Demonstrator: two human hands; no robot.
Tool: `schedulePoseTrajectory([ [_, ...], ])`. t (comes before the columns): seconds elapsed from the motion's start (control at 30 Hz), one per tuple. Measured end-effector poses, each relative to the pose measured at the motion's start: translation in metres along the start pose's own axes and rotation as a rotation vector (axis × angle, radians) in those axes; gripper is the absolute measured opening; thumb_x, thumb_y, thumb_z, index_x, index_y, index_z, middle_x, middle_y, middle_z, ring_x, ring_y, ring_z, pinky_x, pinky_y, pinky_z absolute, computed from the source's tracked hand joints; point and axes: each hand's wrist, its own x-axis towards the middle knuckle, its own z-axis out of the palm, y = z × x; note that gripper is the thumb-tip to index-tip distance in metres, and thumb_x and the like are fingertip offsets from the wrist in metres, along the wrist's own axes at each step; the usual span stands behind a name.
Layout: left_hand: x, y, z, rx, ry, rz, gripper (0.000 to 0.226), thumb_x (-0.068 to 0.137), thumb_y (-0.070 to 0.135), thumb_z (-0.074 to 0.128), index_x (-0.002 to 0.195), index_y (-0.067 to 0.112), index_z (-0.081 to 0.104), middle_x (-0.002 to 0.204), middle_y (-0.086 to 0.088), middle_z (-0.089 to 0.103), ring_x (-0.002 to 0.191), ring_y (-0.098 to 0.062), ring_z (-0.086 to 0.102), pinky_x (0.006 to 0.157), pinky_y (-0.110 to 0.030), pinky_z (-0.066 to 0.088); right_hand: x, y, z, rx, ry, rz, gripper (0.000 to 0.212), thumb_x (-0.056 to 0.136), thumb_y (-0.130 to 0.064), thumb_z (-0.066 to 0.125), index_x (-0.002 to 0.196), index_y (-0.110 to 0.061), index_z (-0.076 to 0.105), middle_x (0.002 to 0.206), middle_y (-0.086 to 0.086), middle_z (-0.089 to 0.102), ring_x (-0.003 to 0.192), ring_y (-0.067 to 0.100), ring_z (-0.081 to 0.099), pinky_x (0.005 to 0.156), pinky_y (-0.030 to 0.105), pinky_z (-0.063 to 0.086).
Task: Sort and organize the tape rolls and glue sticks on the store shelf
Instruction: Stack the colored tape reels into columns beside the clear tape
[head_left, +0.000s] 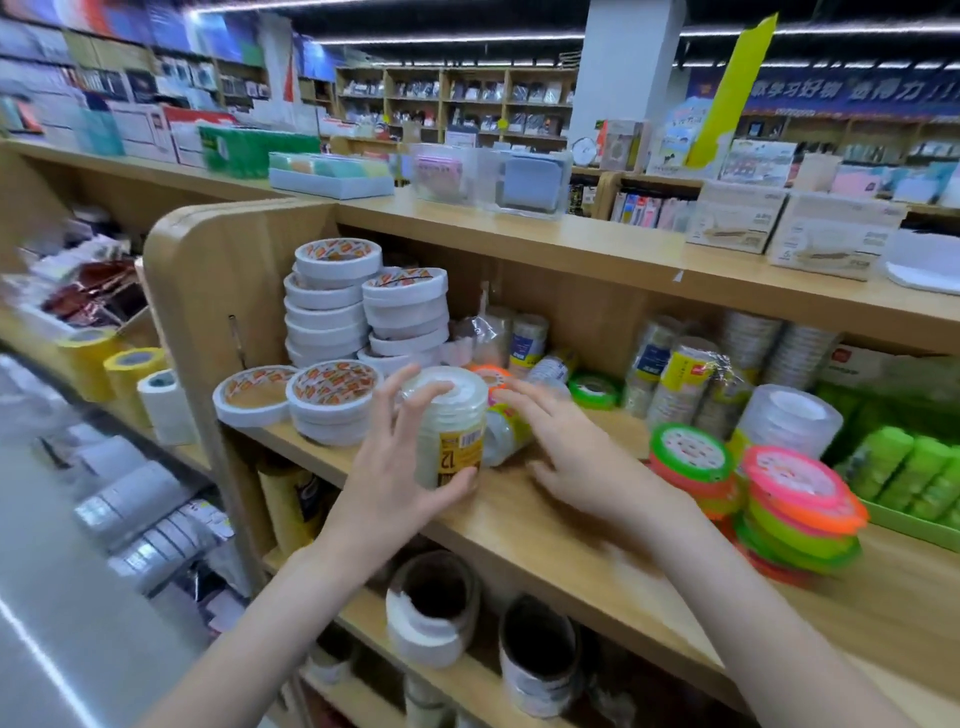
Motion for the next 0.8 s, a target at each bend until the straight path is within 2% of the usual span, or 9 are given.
schedulePoseTrajectory([
  [0.07,0.004,-0.013,-0.007,-0.043,-0.057,0.048,0.067,0.068,0.034,0.071,0.122,0.036,0.032,0.135,0.014,0.02,0.125,0.013,0.018,0.094,0.004,0.019,0.012,0.0,0.006,-0.088,-0.036,0.018,0.072,0.08,-0.004,0.052,0.143,-0.026,0.026,0.15,-0.006,0.023,0.14,0.017,0.013,0.114,0.042,0.017],
  [0.13,0.009,-0.027,-0.016,-0.046,-0.128,0.084,0.066,0.068,0.039,0.07,0.121,0.037,0.031,0.135,0.018,0.017,0.121,0.019,0.017,0.09,0.005,0.022,0.016,-0.003,0.006,-0.157,-0.019,0.045,0.065,0.08,-0.009,0.055,0.138,-0.029,0.033,0.144,-0.008,0.03,0.135,0.016,0.017,0.111,0.04,0.02],
  [0.2,0.015,-0.043,-0.021,-0.047,-0.162,0.101,0.066,0.069,0.04,0.07,0.121,0.037,0.029,0.137,0.017,0.017,0.121,0.014,0.019,0.091,0.001,0.023,0.011,-0.008,0.004,-0.212,0.002,0.067,0.06,0.081,-0.009,0.056,0.134,-0.029,0.036,0.138,-0.007,0.033,0.13,0.016,0.021,0.105,0.036,0.025],
  [0.27,0.023,-0.054,-0.022,-0.061,-0.166,0.111,0.067,0.071,0.035,0.073,0.121,0.036,0.029,0.139,0.016,0.018,0.125,0.005,0.02,0.098,-0.011,0.024,0.002,-0.013,-0.001,-0.277,-0.014,0.126,0.06,0.083,-0.003,0.05,0.133,-0.03,0.033,0.138,-0.008,0.03,0.129,0.015,0.022,0.099,0.03,0.027],
  [0.37,0.031,-0.061,-0.019,-0.046,-0.164,0.15,0.066,0.071,0.03,0.073,0.121,0.032,0.03,0.141,0.003,0.023,0.127,-0.007,0.024,0.102,-0.025,0.025,-0.007,-0.025,-0.014,-0.352,-0.132,0.29,0.061,0.085,0.005,0.042,0.133,-0.031,0.031,0.138,-0.007,0.029,0.129,0.018,0.027,0.096,0.03,0.032],
  [0.47,0.037,-0.062,-0.015,0.002,-0.121,0.218,0.063,0.068,0.033,0.07,0.119,0.024,0.034,0.135,-0.001,0.029,0.126,-0.018,0.029,0.102,-0.031,0.024,0.0,-0.025,-0.031,-0.309,-0.225,0.435,0.059,0.085,0.004,0.044,0.136,-0.024,0.037,0.137,0.002,0.04,0.126,0.022,0.039,0.1,0.032,0.036],
  [0.63,0.044,-0.061,-0.007,0.123,-0.068,0.22,0.064,0.063,0.036,0.069,0.116,0.014,0.04,0.128,-0.019,0.047,0.118,-0.029,0.041,0.097,-0.039,0.034,0.047,0.013,-0.047,-0.206,-0.083,0.67,0.047,0.087,0.002,0.039,0.133,-0.006,0.042,0.133,0.017,0.049,0.121,0.032,0.047,0.097,0.038,0.04],
  [0.73,0.045,-0.06,-0.006,0.158,-0.063,0.201,0.065,0.062,0.037,0.069,0.115,0.013,0.041,0.126,-0.018,0.05,0.112,-0.035,0.051,0.092,-0.044,0.042,0.068,0.029,-0.033,-0.179,-0.191,0.826,0.039,0.09,-0.002,0.038,0.129,-0.003,0.04,0.126,0.021,0.049,0.109,0.036,0.053,0.082,0.036,0.045],
  [0.8,0.046,-0.061,-0.007,0.175,-0.069,0.203,0.065,0.062,0.04,0.068,0.115,0.015,0.041,0.125,-0.015,0.05,0.111,-0.035,0.052,0.091,-0.044,0.043,0.068,0.037,-0.022,-0.19,-0.229,0.832,0.034,0.09,-0.005,0.039,0.125,-0.004,0.044,0.126,0.02,0.051,0.111,0.035,0.052,0.085,0.036,0.045],
])
